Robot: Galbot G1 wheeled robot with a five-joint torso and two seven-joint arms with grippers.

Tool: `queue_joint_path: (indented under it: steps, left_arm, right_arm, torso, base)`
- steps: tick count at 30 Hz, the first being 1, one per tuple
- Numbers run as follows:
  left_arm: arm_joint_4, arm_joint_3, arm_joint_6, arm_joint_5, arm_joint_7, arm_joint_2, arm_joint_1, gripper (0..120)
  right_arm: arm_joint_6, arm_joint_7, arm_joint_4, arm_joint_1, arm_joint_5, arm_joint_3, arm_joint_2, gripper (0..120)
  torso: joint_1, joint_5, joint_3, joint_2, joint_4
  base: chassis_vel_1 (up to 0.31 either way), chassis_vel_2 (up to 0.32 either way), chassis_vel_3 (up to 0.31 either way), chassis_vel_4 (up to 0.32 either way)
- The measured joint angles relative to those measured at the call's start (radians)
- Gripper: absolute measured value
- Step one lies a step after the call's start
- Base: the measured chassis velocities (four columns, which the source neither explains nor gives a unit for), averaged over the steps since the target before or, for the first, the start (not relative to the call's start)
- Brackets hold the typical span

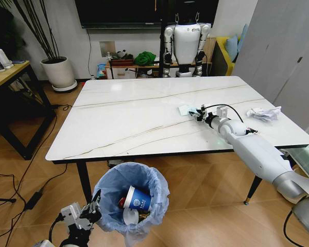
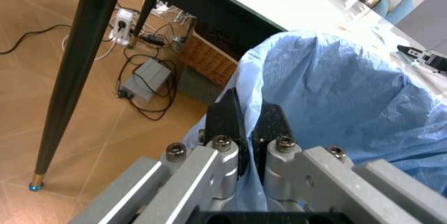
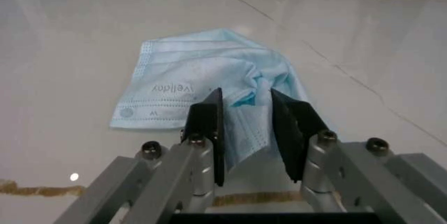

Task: Pick up the trash bin and place the trash from the table into it.

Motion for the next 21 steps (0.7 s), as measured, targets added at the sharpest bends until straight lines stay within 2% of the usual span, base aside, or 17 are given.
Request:
queue_joint_path:
  steps: [4, 7, 12, 14, 18, 20, 21]
  left_arm:
    - [0.0, 0.002, 0.0, -0.001, -0.001, 0.002, -0.002, 0]
    - [0.001, 0.007, 0.0, -0.001, -0.001, 0.004, -0.002, 0]
    - [0.009, 0.019, 0.001, -0.004, -0.002, 0.014, -0.008, 0]
    - [0.012, 0.022, 0.002, -0.016, -0.005, 0.026, -0.015, 0]
    - [0.012, 0.025, 0.004, -0.025, -0.01, 0.037, -0.02, 0]
    - [0.015, 0.031, 0.007, -0.04, -0.016, 0.052, -0.03, 0]
    - [0.015, 0.031, 0.007, -0.04, -0.016, 0.052, -0.03, 0]
  right_arm:
    - [0.002, -0.005, 0.024, -0.011, 0.001, 0.002, -0.011, 5]
    - [0.01, -0.017, 0.059, -0.025, 0.007, 0.01, -0.026, 0]
    - [0.028, -0.048, 0.169, -0.076, 0.041, 0.035, -0.08, 0]
    - [0.034, -0.073, 0.283, -0.133, 0.078, 0.07, -0.132, 0]
    - [0.04, -0.099, 0.365, -0.178, 0.1, 0.102, -0.178, 0]
    - [0.078, -0.147, 0.515, -0.251, 0.116, 0.154, -0.276, 0]
    - [0.078, -0.147, 0.515, -0.251, 0.116, 0.154, -0.276, 0]
  torso:
    - [0.0, 0.0, 0.0, 0.0, 0.0]
    - [0.0, 0.0001, 0.0, 0.0, 0.0002]
    - [0.0, 0.0, 0.0, 0.0, 0.0001]
    - [0.0, 0.0003, 0.0, 0.0, 0.0002]
    - [0.0, 0.0002, 0.0, 0.0, 0.0002]
    - [0.0, -0.0003, 0.0, 0.0, -0.0003]
    - [0.0, -0.0003, 0.0, 0.0, -0.0003]
  base:
    - [0.0, 0.0, 0.0, 0.0]
    - [0.0, 0.0, 0.0, 0.0]
    - [0.0, 0.0, 0.0, 0.0]
    - [0.0, 0.0, 0.0, 0.0]
    - [0.0, 0.0, 0.0, 0.0]
    - [0.0, 0.0, 0.0, 0.0]
    - [0.0, 0.0, 0.0, 0.0]
